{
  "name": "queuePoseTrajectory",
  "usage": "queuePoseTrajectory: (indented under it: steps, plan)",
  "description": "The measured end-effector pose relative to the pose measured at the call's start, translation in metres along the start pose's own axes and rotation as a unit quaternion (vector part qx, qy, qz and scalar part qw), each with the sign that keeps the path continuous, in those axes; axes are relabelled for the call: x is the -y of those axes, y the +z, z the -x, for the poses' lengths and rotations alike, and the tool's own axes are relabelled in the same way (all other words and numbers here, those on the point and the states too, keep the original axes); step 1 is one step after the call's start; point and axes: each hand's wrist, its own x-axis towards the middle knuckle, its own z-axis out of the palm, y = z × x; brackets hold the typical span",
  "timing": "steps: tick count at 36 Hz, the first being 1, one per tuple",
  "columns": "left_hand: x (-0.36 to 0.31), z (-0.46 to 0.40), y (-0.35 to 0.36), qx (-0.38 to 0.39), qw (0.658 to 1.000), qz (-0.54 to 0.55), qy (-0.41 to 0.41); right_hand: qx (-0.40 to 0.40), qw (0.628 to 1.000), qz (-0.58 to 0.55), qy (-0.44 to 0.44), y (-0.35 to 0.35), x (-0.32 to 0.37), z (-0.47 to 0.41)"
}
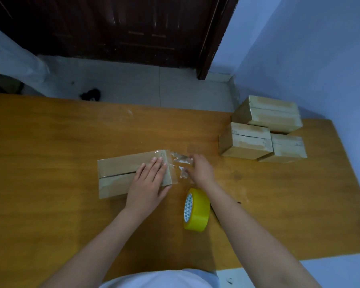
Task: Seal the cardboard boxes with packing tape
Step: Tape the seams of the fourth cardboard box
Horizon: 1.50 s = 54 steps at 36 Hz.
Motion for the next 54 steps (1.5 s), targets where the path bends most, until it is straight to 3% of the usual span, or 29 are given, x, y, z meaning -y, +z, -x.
queuePoseTrajectory:
  steps: [3, 6, 10, 18, 22, 24, 27, 29, 33, 40, 46, 50, 54]
  plan:
    - [0.000, 0.000, 0.000, 0.000, 1.000, -0.002, 0.003, -0.098, 0.983, -0.149, -0.050, -0.019, 0.018, 0.021]
    - [0.000, 0.000, 0.000, 0.006, 1.000, 0.000, 0.003, -0.075, 0.970, -0.195, -0.122, -0.029, 0.039, 0.040]
    - [0.001, 0.001, -0.001, -0.003, 1.000, -0.001, 0.008, 0.006, 0.984, -0.109, -0.144, -0.025, 0.055, 0.046]
    - [0.001, 0.001, -0.001, -0.012, 1.000, -0.003, 0.007, 0.034, 0.994, -0.069, -0.077, -0.023, 0.080, 0.042]
    - [0.000, 0.002, -0.002, 0.012, 1.000, 0.005, 0.003, 0.101, 0.990, -0.022, -0.095, -0.025, 0.076, 0.035]
    - [0.000, 0.003, -0.002, 0.007, 1.000, 0.005, 0.003, 0.090, 0.993, -0.008, -0.079, -0.031, 0.072, 0.029]
    - [0.000, 0.002, -0.002, 0.001, 1.000, 0.000, 0.003, 0.011, 0.998, -0.001, -0.057, -0.040, 0.068, 0.016]
    - [0.001, 0.003, -0.001, -0.003, 1.000, -0.002, 0.006, 0.016, 0.996, 0.029, -0.082, -0.043, 0.071, 0.008]
    - [0.002, 0.002, 0.002, -0.015, 1.000, -0.010, 0.008, 0.085, 0.970, 0.177, -0.140, -0.050, 0.086, -0.007]
    - [0.003, 0.002, 0.007, -0.046, 0.998, -0.028, 0.012, 0.115, 0.900, 0.345, -0.239, -0.060, 0.110, -0.022]
    - [0.002, 0.002, 0.005, -0.068, 0.997, -0.028, 0.017, 0.137, 0.905, 0.337, -0.221, -0.059, 0.115, -0.020]
    - [0.002, 0.002, 0.001, -0.031, 0.999, -0.028, 0.004, 0.173, 0.927, 0.282, -0.176, -0.053, 0.107, -0.009]
    - [0.002, 0.002, 0.002, -0.050, 0.998, -0.030, 0.016, 0.227, 0.944, 0.198, -0.139, -0.043, 0.085, 0.009]
